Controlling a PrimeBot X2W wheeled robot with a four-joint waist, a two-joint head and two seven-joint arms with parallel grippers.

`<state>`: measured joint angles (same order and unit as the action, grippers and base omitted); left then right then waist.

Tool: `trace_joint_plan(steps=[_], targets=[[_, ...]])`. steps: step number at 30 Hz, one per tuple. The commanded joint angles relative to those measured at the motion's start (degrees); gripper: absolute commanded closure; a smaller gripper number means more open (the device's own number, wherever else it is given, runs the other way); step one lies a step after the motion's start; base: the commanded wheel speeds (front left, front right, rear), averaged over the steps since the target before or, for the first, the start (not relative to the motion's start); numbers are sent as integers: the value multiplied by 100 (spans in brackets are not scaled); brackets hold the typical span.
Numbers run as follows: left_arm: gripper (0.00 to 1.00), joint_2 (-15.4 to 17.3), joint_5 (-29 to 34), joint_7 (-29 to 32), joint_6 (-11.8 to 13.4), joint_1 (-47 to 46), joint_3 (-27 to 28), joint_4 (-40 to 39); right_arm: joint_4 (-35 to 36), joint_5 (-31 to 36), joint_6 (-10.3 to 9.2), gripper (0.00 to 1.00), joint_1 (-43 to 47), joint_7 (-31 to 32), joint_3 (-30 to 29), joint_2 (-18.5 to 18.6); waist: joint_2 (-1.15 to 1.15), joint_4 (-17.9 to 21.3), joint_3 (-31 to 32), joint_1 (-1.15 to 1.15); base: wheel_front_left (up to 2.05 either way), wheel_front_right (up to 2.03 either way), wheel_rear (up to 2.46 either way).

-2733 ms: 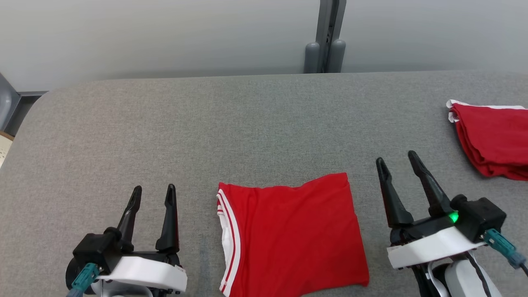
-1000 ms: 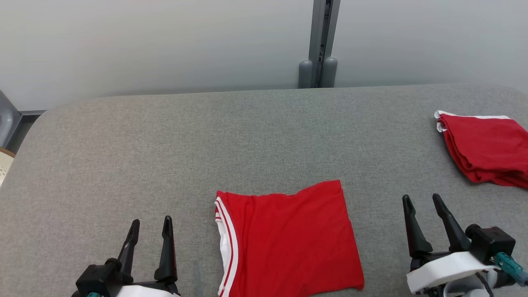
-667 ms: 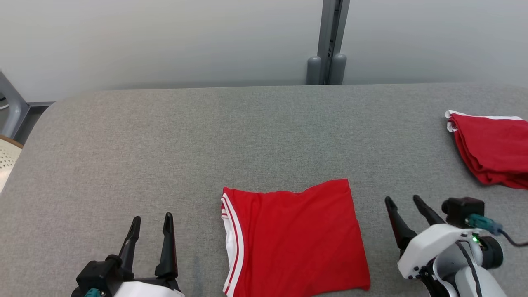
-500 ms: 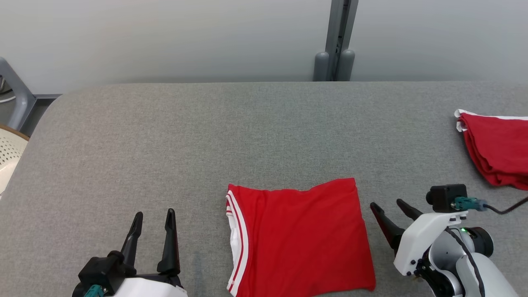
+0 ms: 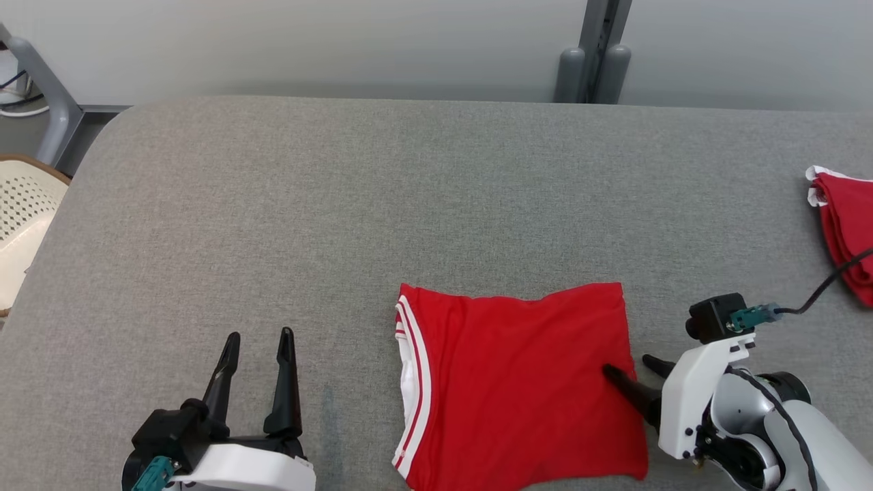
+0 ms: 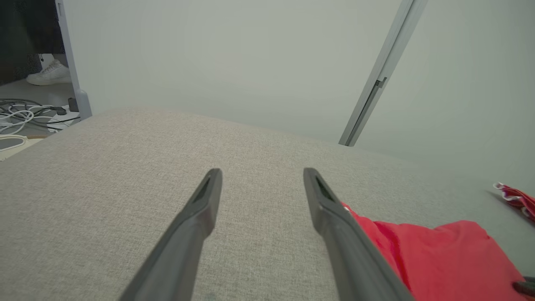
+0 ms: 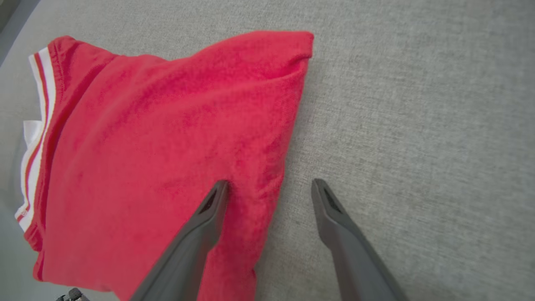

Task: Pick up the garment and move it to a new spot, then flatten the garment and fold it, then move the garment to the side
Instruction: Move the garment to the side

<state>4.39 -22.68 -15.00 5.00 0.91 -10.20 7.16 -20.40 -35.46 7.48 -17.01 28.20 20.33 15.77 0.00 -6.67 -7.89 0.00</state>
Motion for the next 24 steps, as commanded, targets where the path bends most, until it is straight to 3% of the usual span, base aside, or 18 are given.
trace_joint_plan(steps=[1, 6, 8, 10, 11, 17, 24], targets=[[0, -7, 73, -22, -38, -92, 33, -14, -104, -84, 2, 0, -114, -14, 70, -9, 0, -50, -62, 0, 0, 0, 0], [0, -36, 104, -23, -57, -146, 59, -9, -457, -171, 2, 0, -318, -37, 279, -58, 0, -91, -121, 0, 0, 0, 0], [0, -45, 109, -22, -70, -160, 75, -11, -589, -204, 2, 51, -410, -62, 349, -78, 0, -93, -139, 0, 0, 0, 0], [0, -52, 121, -23, -79, -162, 88, -14, -697, -262, 2, 66, -500, -112, 409, -92, 0, -88, -153, 0, 0, 0, 0], [0, -54, 126, -22, -83, -159, 95, -17, -743, -273, 2, 100, -546, -151, 439, -92, 0, -83, -160, 0, 0, 0, 0], [0, -65, 163, -23, -91, -157, 139, -61, -770, -351, 1, 100, -813, -391, 556, 69, 0, 25, -203, 0, 0, 0, 0], [0, -75, 290, -22, -107, -199, 84, -195, -672, -349, 1, 100, -1154, -598, 394, 457, 0, 474, -334, 0, 0, 0, 0]])
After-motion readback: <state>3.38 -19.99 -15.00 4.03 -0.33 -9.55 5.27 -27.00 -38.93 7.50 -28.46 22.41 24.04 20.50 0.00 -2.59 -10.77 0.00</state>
